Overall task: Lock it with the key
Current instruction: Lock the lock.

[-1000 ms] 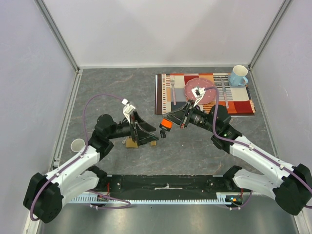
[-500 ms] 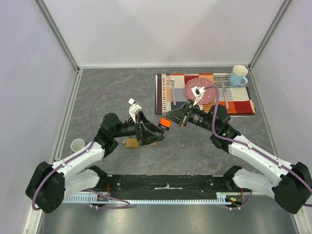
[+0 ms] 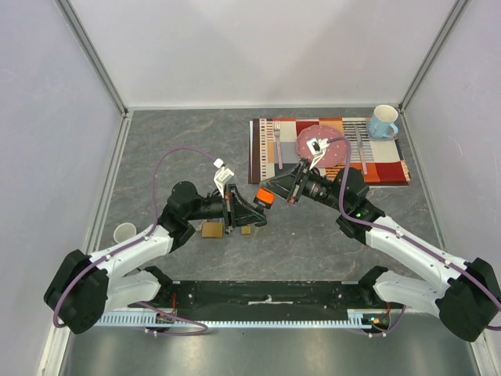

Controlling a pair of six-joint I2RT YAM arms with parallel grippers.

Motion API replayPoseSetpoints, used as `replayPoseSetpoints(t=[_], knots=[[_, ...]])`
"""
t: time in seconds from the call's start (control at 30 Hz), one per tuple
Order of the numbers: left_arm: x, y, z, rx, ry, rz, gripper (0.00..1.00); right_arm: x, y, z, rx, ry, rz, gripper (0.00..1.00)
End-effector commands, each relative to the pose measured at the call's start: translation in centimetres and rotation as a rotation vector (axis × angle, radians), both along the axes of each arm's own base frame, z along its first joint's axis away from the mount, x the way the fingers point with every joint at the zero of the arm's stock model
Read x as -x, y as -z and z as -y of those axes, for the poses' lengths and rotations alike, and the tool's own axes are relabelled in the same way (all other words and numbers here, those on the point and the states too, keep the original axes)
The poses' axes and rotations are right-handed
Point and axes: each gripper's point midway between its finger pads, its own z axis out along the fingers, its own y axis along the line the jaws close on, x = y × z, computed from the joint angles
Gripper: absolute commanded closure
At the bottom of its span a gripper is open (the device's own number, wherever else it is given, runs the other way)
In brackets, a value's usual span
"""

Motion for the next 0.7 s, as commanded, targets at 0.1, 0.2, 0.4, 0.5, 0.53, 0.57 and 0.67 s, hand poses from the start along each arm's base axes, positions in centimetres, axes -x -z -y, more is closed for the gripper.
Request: replayPoseSetpoints(t=[0.1,0.2,0.4,0.5,0.53,0.57,0.67], knots=[[0.2,-1.6,0.1,0.028,0.016,0.042,0.98,0.1,-2.7,0.0,-0.071,-0.004,0.071,1.00],[0.3,-1.4,0.0,0.024,0.016,0.041,0.98,0.0,-2.6,0.0,-0.067,-0.002,0.070,1.00],[1.0,-0.6,-0.3,0.013,0.026,0.024,0.98,-0.2,-2.3,-0.1,-0.060,0.003,0.069,1.00],[1.3,0.3,-0.5,0.001,0.030,0.001,0.98,-0.4,-2.4,0.0,-0.063,0.007,0.067,1.00],[1.5,0.4,-0.6,0.000,0.033,-0.001,0.98,-0.4,-2.4,0.0,-0.065,0.007,0.069,1.00],[1.7,0.8,-0.7,-0.007,0.038,-0.012,0.98,-0.4,-2.5,0.1,-0.067,0.012,0.071,1.00],[2.1,1.8,-0.9,-0.017,0.042,-0.038,0.98,-0.6,-2.5,0.2,-0.070,0.018,0.069,1.00]])
